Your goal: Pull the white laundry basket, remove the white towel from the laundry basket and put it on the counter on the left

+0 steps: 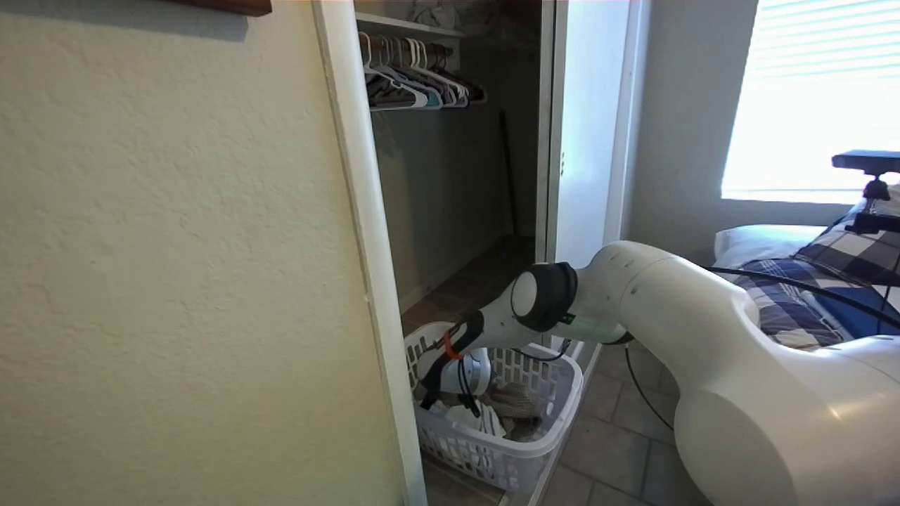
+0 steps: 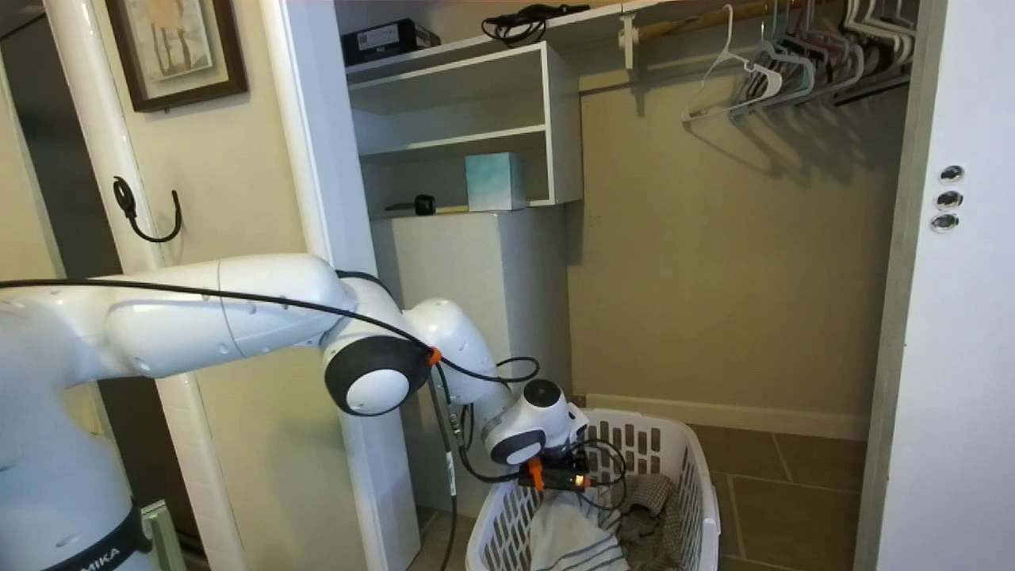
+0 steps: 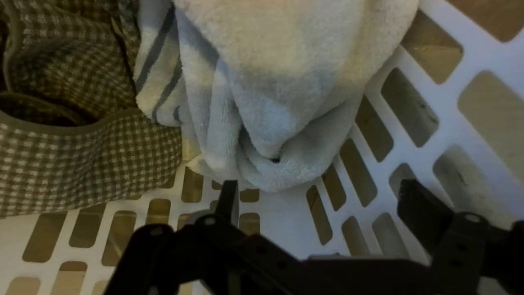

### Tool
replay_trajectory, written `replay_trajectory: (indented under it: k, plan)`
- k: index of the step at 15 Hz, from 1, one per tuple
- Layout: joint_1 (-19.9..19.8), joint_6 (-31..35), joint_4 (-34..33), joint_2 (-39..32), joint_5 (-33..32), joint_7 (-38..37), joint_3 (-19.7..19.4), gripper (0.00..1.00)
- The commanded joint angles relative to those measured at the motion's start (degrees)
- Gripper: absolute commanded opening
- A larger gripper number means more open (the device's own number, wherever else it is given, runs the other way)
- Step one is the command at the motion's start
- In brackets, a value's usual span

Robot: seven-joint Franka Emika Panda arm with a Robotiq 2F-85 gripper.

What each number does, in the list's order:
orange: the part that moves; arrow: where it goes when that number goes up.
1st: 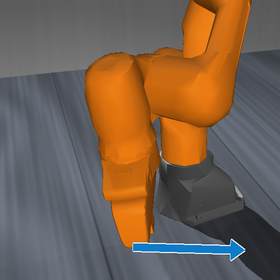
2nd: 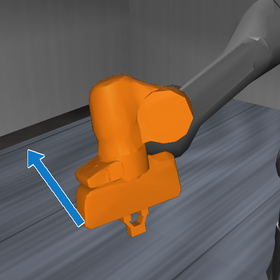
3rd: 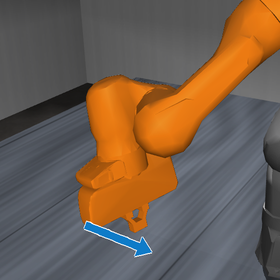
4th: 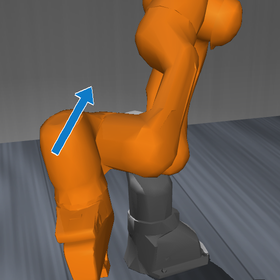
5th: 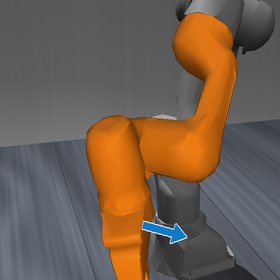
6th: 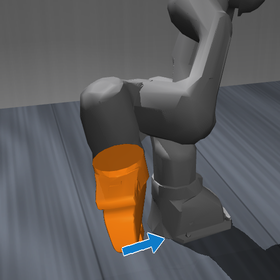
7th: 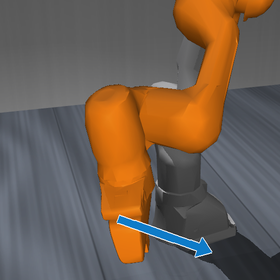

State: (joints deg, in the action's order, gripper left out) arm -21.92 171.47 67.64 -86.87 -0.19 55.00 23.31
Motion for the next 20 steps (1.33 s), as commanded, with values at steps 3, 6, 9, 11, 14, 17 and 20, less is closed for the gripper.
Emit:
replay_trajectory:
  k: [3, 6, 9, 11, 14, 17, 20]
  plan:
    - [0.19, -3.74, 0.0, 0.0, 7.14, 6.89, -2.86, 1.0]
    - [1.6, -3.75, -0.1, 0.02, 9.33, 7.74, -5.82, 1.0]
    - [2.63, -2.9, 0.59, 0.04, 10.66, 8.38, -7.93, 0.91]
    - [3.21, -2.54, 1.13, 0.04, 11.49, 8.64, -8.66, 0.68]
    - [4.13, -3.05, 1.42, 0.04, 12.13, 8.86, -9.51, 0.44]
    - [5.1, -4.13, 0.99, 0.03, 12.72, 7.52, -10.3, 0.23]
    - [6.07, -5.82, 0.42, 0.04, 13.87, 5.59, -11.32, 0.03]
